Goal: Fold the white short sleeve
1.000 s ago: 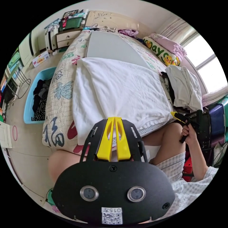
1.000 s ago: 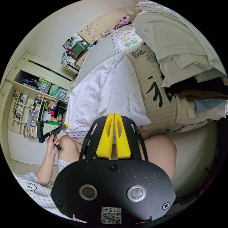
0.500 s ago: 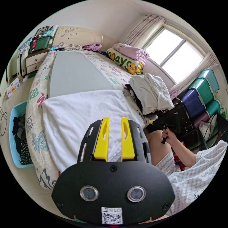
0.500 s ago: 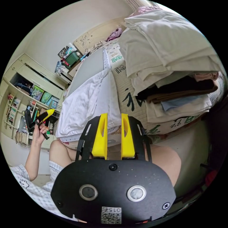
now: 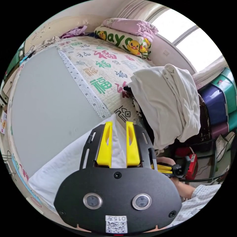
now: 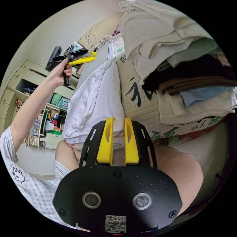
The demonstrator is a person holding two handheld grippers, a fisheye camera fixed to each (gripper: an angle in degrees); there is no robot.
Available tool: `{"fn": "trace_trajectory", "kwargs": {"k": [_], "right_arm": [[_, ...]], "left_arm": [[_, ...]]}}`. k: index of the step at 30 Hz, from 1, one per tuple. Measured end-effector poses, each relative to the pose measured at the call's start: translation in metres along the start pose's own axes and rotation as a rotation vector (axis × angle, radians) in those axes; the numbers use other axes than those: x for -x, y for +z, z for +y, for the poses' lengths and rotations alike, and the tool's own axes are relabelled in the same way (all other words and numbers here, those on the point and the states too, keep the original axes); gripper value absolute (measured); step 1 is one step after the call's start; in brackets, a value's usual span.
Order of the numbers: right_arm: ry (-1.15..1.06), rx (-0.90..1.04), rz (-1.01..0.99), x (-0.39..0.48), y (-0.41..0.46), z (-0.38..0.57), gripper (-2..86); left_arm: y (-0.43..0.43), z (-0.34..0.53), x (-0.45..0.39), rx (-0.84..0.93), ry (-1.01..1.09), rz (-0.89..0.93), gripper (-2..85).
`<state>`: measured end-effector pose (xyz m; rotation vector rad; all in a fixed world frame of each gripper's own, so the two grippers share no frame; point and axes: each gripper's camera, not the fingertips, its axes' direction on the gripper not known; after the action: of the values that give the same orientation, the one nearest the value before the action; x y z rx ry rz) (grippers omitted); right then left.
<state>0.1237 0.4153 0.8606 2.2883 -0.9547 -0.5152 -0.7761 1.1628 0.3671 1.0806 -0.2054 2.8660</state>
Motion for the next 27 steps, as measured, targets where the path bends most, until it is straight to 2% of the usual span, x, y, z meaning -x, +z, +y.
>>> {"fn": "trace_trajectory", "kwargs": {"k": [2,9,13,18,23,27], "right_arm": [[0.011,-0.009,0.005,-0.001,-0.001,0.002,5.3],[-0.064,-0.014,0.046,0.018,-0.001,0.01,1.0],[-0.035,-0.044,0.011,0.022,-0.003,0.02,0.0],[-0.049,-0.146,-0.019,0.035,-0.037,0.036,-0.2],[-0.031,-0.265,0.063,0.036,-0.081,0.059,-0.2],[-0.03,-0.379,0.077,0.043,-0.117,0.074,-0.2]], "left_arm": [[0.04,-0.027,0.002,0.056,-0.025,0.023,9.2],[0.11,-0.06,0.01,0.115,-0.038,-0.11,8.5],[0.131,-0.059,0.02,0.12,-0.031,-0.142,2.0],[0.12,-0.048,0.035,0.008,-0.038,0.027,0.0],[0.083,-0.031,0.04,-0.162,-0.019,0.276,-0.4],[0.058,-0.012,0.033,-0.238,0.041,0.381,-0.4]]}}
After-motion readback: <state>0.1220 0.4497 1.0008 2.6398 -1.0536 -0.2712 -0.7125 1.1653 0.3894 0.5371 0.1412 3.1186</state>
